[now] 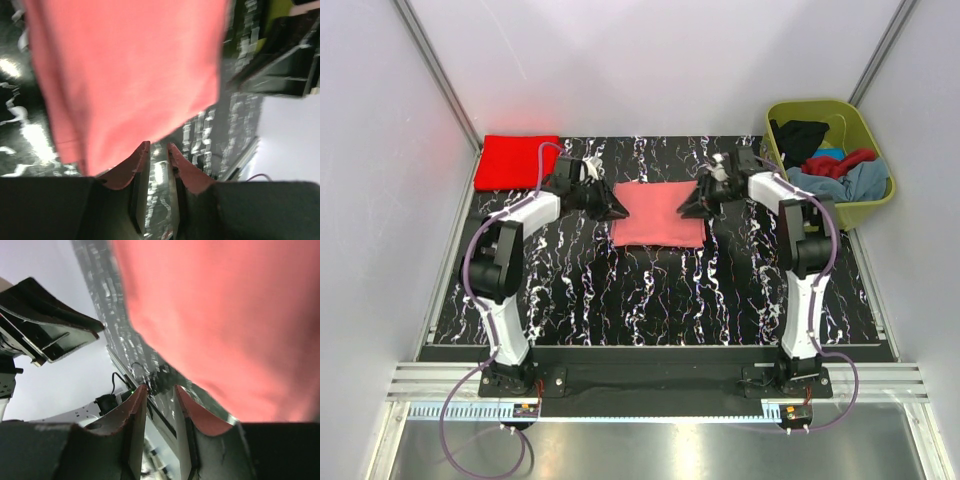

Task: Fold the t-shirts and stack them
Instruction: Fold the tshirt

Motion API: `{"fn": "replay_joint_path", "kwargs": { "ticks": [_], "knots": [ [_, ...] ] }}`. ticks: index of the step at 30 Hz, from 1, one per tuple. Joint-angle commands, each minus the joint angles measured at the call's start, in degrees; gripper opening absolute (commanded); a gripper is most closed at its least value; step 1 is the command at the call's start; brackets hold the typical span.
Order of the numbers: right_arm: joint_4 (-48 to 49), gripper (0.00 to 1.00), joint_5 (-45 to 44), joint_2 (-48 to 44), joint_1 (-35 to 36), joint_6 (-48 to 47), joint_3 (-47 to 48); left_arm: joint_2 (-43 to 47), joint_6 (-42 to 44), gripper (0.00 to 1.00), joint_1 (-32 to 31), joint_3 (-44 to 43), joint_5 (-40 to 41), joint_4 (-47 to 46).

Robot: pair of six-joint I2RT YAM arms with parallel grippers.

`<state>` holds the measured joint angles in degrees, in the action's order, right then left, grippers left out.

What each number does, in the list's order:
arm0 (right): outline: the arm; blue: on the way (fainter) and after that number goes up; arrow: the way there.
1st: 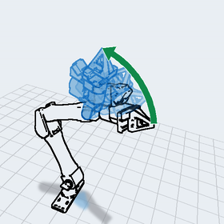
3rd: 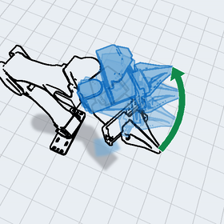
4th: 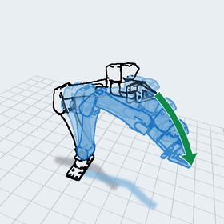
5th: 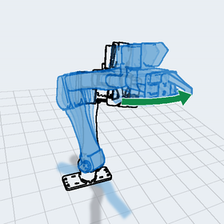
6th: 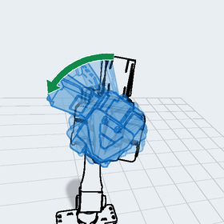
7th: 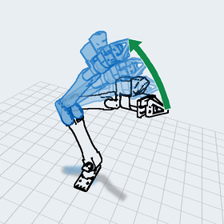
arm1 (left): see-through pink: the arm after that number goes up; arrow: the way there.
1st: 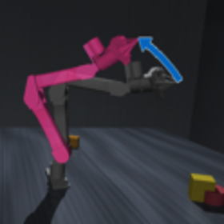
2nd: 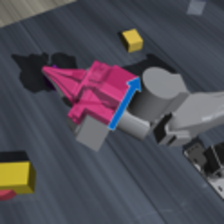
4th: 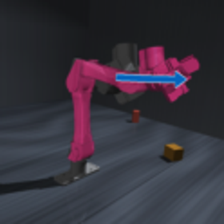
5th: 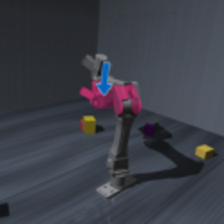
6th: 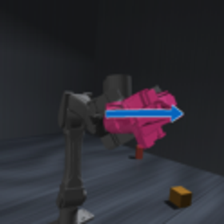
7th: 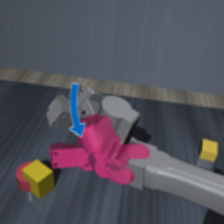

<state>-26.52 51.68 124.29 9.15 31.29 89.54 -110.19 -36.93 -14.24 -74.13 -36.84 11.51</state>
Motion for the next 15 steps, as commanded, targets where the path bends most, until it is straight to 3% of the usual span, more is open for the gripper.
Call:
{"fn": "replay_joint_path", "kwargs": {
  "ticks": [1, 6, 9, 15],
  "knots": [
    [0.1, 0.35, 1.3, -0.8, 6.9, 0.4, 7.0, 1.9, -3.8, 0.24, -0.3, -0.9, -2.2, -5.4],
    [12.7, 0.34, 3.7, 5.3, 8.7, 9.7, 3.5, -1.2, -10.9, 0.24, -2.2, 6.5, -4.7, -17.6],
    [14.4, 0.34, 3.6, 7.1, 7.7, 7.4, -0.9, -5.1, -11.2, 0.22, -2.8, 10.2, -6.2, -21.2],
    [13.6, 0.33, 5.1, 2.6, 3.7, 4.1, -7.4, -4.6, -0.4, 0.2, -1.6, 9.4, -3.4, -11.6]
  ]
}}
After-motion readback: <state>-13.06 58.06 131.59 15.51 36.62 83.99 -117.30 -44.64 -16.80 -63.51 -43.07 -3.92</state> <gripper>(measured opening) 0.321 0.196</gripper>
